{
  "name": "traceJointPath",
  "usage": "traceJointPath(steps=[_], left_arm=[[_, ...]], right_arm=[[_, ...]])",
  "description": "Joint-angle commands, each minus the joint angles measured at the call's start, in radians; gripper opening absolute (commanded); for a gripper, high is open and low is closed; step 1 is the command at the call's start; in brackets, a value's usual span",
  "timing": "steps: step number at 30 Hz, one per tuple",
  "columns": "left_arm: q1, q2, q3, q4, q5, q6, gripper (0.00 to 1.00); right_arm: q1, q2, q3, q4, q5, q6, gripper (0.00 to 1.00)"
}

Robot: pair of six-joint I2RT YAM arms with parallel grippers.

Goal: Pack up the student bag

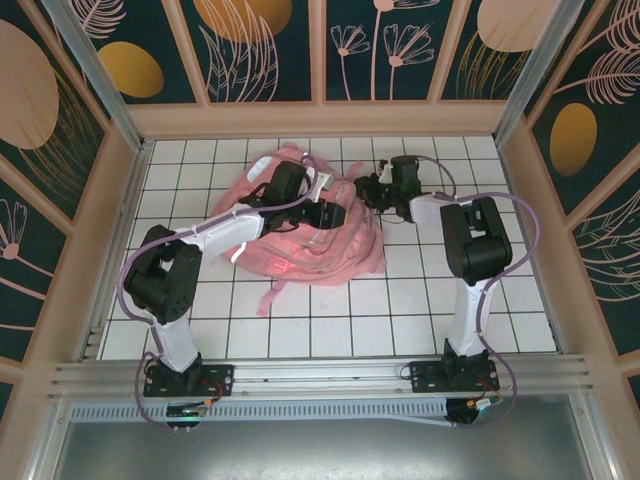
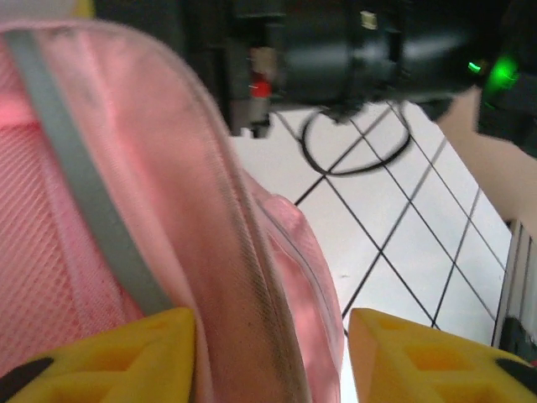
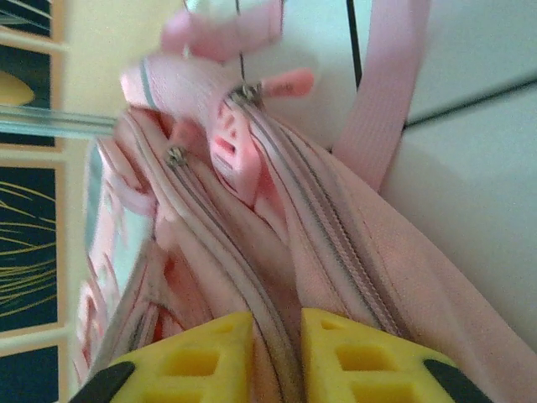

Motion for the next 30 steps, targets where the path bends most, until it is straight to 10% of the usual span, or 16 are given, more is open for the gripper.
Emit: traceJointPath(steps=[1, 10, 21, 25, 30], left_arm=[[-0.018, -0.057, 0.093, -0.096, 0.125, 0.205, 0.55], [0.026, -0.262, -0.119, -0.432, -0.171, 1.033, 0.71], [-0.018, -0.162, -0.206, -0.174, -0.515, 1.33, 0.86], [-0.029, -0.077, -0.234, -0.146, -0.614, 1.457, 0.68], [-0.034, -0.099, -0.174, -0.191, -0.452, 1.32, 0.07]], right_arm=[[-0.054, -0.09, -0.01, -0.073, -0.038, -0.097, 0.29], [-0.115, -0.387, -0.175, -0.407, 0.086, -0.336, 0.4], [0.036, -0.617, -0.343, -0.44, 0.186, -0.334, 0.41], [0.075, -0.637, -0.34, -0.438, 0.18, -0.309, 0.41], [0.107, -0.687, -0.377, -0.421, 0.172, -0.196, 0.41]])
